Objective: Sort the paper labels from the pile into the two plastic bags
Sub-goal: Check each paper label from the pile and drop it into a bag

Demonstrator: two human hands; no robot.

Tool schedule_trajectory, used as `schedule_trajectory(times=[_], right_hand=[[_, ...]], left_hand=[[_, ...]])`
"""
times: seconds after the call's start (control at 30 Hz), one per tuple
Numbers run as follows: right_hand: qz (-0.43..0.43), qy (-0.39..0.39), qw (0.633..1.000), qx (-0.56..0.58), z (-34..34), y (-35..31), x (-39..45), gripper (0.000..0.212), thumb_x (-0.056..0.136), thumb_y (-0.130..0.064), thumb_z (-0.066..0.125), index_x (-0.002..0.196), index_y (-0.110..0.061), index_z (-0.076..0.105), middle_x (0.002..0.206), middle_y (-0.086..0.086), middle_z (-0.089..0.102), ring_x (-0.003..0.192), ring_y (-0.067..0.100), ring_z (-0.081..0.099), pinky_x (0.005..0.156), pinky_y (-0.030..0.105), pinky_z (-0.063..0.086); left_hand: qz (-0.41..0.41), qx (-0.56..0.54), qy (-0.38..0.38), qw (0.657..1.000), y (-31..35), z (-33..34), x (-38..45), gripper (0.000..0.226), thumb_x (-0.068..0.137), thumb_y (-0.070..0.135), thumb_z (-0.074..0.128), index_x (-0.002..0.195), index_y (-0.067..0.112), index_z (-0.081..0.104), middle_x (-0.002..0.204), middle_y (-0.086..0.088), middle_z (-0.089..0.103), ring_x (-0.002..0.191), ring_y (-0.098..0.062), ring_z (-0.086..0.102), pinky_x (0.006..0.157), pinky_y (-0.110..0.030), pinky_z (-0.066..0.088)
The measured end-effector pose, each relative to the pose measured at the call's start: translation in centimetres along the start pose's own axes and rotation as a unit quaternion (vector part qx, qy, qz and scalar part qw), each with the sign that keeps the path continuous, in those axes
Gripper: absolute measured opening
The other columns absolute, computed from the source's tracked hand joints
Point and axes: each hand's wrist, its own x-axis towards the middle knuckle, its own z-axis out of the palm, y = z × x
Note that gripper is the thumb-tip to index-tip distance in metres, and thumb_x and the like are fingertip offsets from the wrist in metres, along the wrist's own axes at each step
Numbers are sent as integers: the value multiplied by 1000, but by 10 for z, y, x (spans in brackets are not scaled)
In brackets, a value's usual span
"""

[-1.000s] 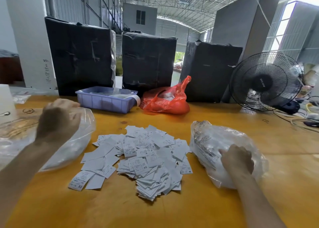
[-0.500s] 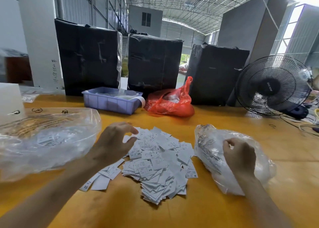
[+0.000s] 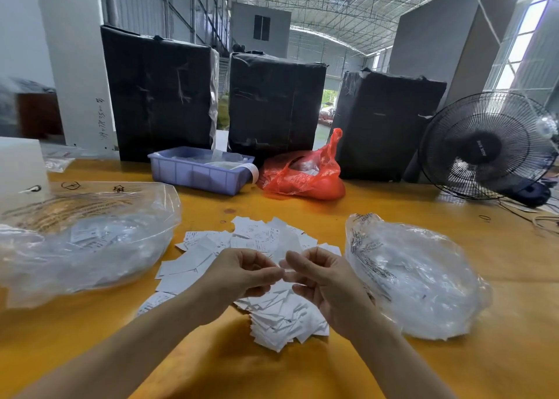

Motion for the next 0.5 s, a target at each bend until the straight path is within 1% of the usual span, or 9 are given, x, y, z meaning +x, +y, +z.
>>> schedule_trajectory(times=[0.07, 0.13, 0.2, 0.27, 0.3, 0.4, 0.43, 0.5], right_hand=[[7, 5, 1000, -3, -1, 2, 0, 28, 66, -24, 77, 70, -14, 52, 93, 14, 73, 79, 20, 71, 59, 21, 52], [9, 11, 1000, 11, -1, 1, -1, 30, 68, -19, 75, 70, -15, 45, 95, 16, 73, 82, 23, 71, 60, 23, 52], [8, 7, 1000, 8, -2, 1, -2, 30, 73, -12, 73, 71, -15, 43, 93, 16, 73, 77, 22, 70, 59, 23, 51], [7, -7, 1000, -25, 0, 2, -4, 28, 78, -11, 72, 70, -14, 46, 88, 14, 73, 72, 20, 69, 59, 23, 51], [5, -16, 999, -46, 1, 3, -4, 27, 77, -12, 73, 70, -14, 47, 84, 13, 72, 71, 20, 69, 59, 23, 50], [-2, -29, 995, -99, 5, 5, -6, 26, 73, -18, 76, 70, -12, 50, 77, 12, 66, 74, 18, 69, 64, 25, 51], [-3, -30, 994, -107, 6, 6, -6, 25, 75, -16, 75, 70, -12, 51, 78, 13, 66, 76, 18, 69, 65, 25, 51], [-3, -31, 995, -90, 5, 6, -6, 26, 76, -12, 74, 69, -13, 50, 82, 15, 69, 76, 20, 69, 65, 25, 51]], left_hand=[[-1, -14, 4, 1000, 0, -1, 0, 23, 59, 25, 79, 72, 7, 72, 62, -6, 63, 56, -12, 58, 55, -20, 50], [-2, -35, 11, 999, 1, -1, 0, 24, 60, 28, 78, 72, 9, 72, 66, -7, 65, 58, -12, 60, 57, -20, 51], [-4, -52, 16, 999, 2, -1, 0, 38, 60, 38, 76, 84, 10, 71, 77, -6, 70, 65, -13, 64, 61, -21, 52], [-5, -49, 16, 999, 3, 0, 0, 47, 59, 42, 75, 96, 14, 69, 84, -5, 72, 72, -13, 67, 63, -22, 52], [0, -42, 20, 999, 3, 2, 0, 45, 58, 41, 75, 95, 15, 69, 84, -4, 72, 72, -13, 67, 64, -23, 52], [29, -26, 44, 998, 3, 5, -1, 29, 58, 34, 76, 76, 13, 70, 73, -5, 70, 67, -11, 64, 64, -22, 48], [37, -22, 51, 998, 2, 5, -1, 27, 59, 33, 76, 74, 11, 70, 70, -4, 69, 65, -10, 63, 65, -22, 47], [45, -16, 59, 997, 1, 3, -1, 27, 62, 30, 74, 76, 7, 70, 67, -4, 68, 64, -10, 62, 66, -23, 48]])
